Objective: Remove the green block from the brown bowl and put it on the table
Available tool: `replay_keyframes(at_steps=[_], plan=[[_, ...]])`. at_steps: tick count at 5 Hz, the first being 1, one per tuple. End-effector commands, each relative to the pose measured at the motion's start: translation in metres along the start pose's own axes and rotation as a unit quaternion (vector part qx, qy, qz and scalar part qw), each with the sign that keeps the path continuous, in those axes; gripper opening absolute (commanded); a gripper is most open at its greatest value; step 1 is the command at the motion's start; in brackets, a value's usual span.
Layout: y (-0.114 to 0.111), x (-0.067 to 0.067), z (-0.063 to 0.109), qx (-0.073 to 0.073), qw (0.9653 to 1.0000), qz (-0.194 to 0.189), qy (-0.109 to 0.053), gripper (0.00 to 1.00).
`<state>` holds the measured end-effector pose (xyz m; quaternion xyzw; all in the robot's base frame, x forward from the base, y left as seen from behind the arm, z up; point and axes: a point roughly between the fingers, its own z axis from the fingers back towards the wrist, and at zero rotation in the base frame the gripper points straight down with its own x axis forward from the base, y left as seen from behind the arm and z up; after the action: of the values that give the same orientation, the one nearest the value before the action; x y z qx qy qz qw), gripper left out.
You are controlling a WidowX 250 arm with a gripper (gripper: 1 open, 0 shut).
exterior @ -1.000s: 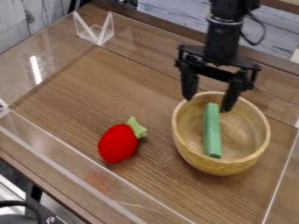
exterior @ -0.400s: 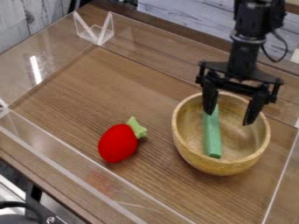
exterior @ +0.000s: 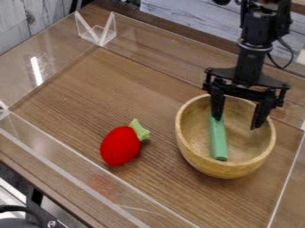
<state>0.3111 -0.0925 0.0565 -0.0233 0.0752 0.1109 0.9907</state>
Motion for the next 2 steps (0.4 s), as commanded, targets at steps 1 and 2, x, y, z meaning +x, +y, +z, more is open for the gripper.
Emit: replay_keyframes(at_steps=[1, 2], plan=[[-0.003, 0.012, 0.004, -0.009, 0.9996, 0.022, -0.019, 1.00], [0.003, 0.012, -0.006, -0.007, 0.9991, 0.039, -0.018, 1.00]])
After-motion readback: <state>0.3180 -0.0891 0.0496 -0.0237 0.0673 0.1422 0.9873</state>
